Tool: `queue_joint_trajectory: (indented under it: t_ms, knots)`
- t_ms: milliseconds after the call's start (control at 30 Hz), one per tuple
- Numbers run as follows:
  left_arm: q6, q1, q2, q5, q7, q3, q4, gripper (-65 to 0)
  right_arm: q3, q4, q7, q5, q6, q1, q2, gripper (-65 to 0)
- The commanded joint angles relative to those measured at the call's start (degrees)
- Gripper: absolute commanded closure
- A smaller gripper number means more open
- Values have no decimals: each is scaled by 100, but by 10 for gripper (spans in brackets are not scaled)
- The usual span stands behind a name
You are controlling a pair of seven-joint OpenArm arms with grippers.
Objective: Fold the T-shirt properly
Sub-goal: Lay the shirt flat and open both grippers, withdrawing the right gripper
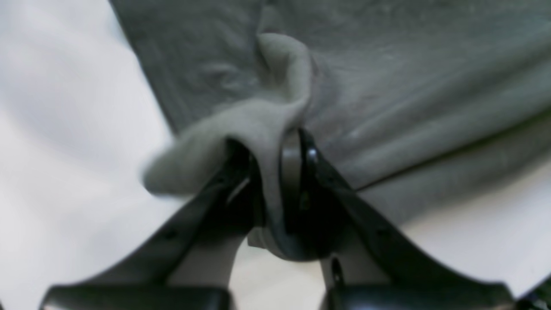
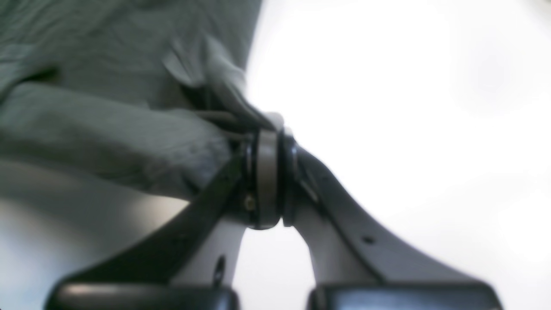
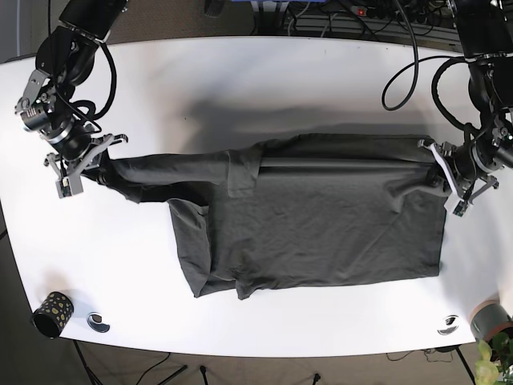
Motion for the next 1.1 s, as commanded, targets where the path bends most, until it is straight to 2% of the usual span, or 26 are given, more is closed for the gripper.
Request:
queue_joint_trajectory:
  t_ms: [0,267,400,467,533,633,733,800,933,967,1067]
  knots:
    - [4,104,-148,51,-68,-151,188,0,174,130,156,42,-22,-73,-2,0]
    - [-5,1115,-174,24,-68,-590,566,0,490,130,156,51,-13,-733,-415,0]
    - [-5,1528,-157,24,-68,-687,698,0,490,130,156,51,172,-1005,-591,0]
    - [-5,1669,-157,24,-68,-705,698,-3,490,130,156,51,185,-1128,-688,0]
    - [-5,1748,-157,24,-68,-705,698,-35,490,130,156,51,185,-1225,-749,0]
    - [-5,1845,-148,24,-68,-713,698,-168,499,130,156,51,185,-1392,-820,0]
    - [39,1871,-139,51,-68,-722,707,-294,561,130,165,51,185,-1498,-873,-90]
    - [39,1871,-139,59,-68,-731,698,-360,666,139,156,51,185,-1542,-925,-197]
    - [13,1871,-139,33,-68,-1012,707,-367,693,534,165,7,185,-1594,-916,-407]
    - [4,1871,-139,24,-68,-1135,707,-367,666,649,165,7,185,-1594,-916,-444]
    - [-22,1845,-139,7,-68,-1487,715,-368,464,833,165,7,185,-1559,-881,-490]
